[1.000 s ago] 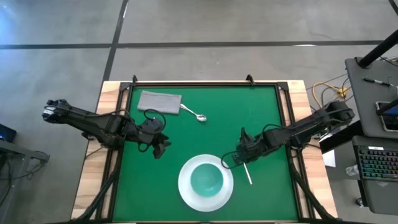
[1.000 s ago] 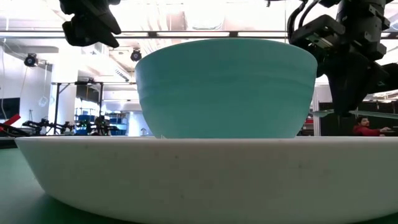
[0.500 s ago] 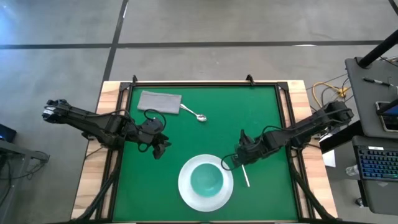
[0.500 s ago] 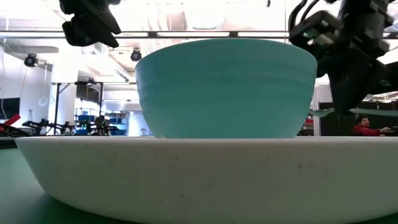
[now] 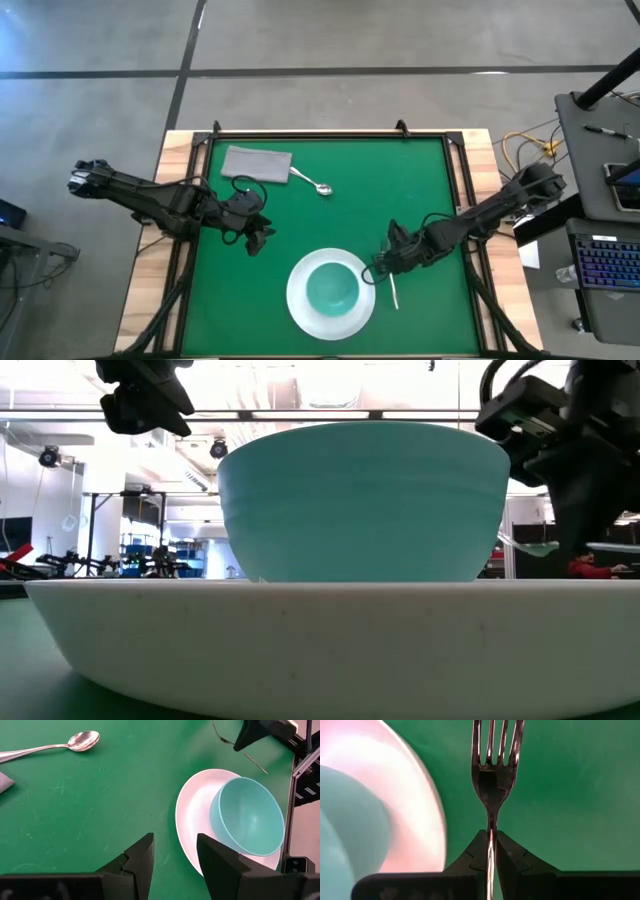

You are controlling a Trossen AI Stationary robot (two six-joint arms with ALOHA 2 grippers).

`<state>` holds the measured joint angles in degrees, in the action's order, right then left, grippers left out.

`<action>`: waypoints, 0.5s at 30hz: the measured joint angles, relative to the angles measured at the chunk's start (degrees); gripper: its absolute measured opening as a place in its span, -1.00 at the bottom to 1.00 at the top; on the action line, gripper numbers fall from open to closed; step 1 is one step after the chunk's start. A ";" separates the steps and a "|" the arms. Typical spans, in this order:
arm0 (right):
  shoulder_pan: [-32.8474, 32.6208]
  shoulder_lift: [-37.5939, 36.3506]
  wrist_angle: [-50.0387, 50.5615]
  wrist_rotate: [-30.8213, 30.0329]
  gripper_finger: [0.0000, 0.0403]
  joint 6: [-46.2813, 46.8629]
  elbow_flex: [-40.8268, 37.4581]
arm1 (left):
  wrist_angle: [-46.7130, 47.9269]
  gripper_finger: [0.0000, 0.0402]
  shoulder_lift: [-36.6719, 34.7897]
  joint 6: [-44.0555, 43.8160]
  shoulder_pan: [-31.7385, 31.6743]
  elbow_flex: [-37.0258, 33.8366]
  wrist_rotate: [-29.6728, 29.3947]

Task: Pick and place plate/cup/fork/spoon on tray
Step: Move the silver fork to the right side of the white plate

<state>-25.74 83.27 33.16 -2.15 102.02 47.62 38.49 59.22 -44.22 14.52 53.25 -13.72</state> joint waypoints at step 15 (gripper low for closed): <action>-4.39 9.98 -6.79 0.41 -0.94 9.77 1.99 | -0.37 -0.33 0.00 -0.32 0.00 0.00 0.27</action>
<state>-30.13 93.25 26.37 -1.74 111.79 49.60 38.13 59.22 -44.54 14.52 53.25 -13.45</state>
